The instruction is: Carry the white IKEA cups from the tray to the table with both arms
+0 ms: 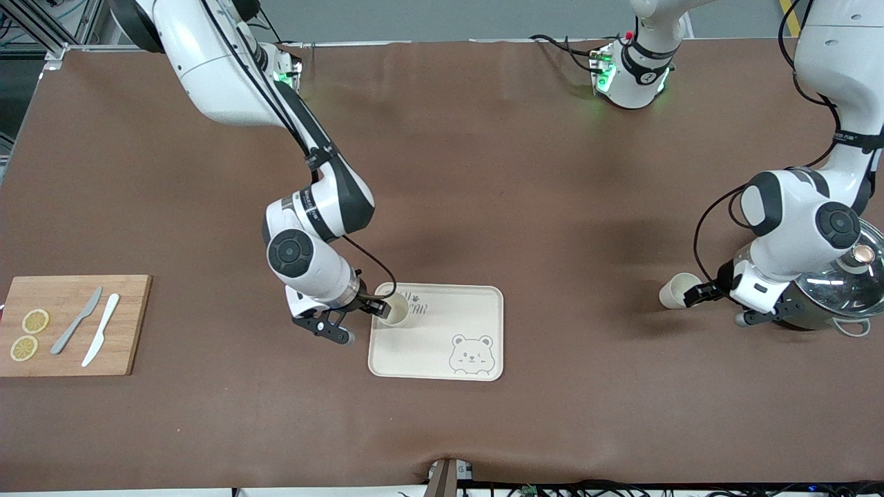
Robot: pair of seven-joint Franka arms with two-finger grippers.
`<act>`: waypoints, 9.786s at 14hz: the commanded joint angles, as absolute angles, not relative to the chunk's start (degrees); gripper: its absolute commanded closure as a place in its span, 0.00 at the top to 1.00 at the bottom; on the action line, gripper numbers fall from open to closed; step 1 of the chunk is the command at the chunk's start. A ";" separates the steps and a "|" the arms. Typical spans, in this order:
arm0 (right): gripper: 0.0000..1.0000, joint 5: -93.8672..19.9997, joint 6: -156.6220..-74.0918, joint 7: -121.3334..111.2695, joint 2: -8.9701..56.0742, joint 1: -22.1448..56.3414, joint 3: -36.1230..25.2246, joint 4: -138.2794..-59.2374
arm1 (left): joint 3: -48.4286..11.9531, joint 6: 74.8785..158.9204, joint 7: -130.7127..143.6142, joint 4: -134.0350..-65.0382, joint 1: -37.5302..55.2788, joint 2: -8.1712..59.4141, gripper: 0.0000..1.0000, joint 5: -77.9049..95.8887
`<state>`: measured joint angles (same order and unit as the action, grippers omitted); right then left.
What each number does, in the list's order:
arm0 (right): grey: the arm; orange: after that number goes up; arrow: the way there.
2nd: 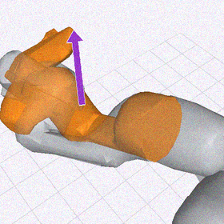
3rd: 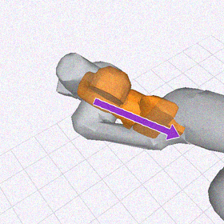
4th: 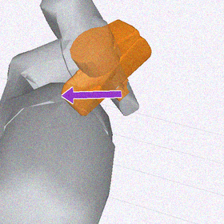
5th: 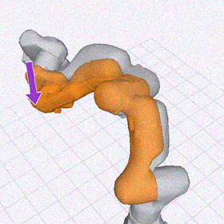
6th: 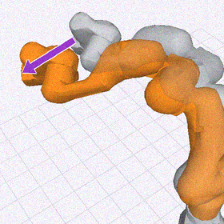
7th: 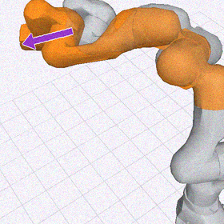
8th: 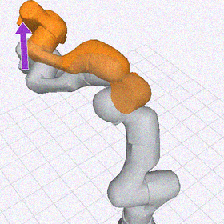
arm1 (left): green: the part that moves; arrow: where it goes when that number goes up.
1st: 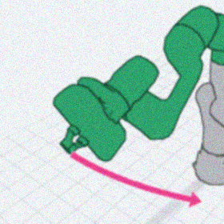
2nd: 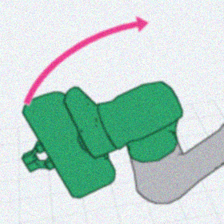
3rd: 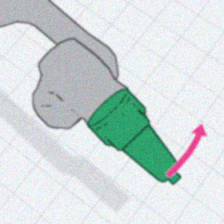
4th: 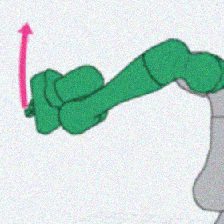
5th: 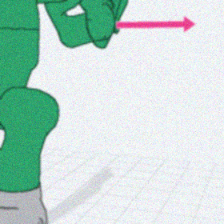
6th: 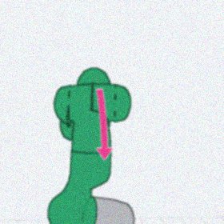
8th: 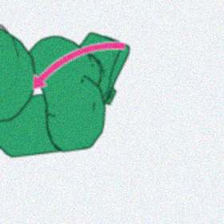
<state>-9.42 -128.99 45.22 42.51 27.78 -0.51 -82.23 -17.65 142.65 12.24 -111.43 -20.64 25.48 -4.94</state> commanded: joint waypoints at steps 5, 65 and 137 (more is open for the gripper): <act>0.22 -10.28 -128.85 46.05 43.95 29.09 -1.05 -80.77 | -18.63 121.22 15.29 -95.29 -17.58 23.91 1.00 -6.68; 1.00 -6.59 -106.96 -14.59 21.89 -7.03 -1.23 -88.26 | 0.70 85.69 4.22 -90.70 6.07 -5.45 1.00 -0.79; 1.00 0.18 -88.24 -6.68 -2.37 -7.47 0.09 -91.67 | 0.53 84.90 4.22 -86.66 5.89 -2.37 1.00 -1.76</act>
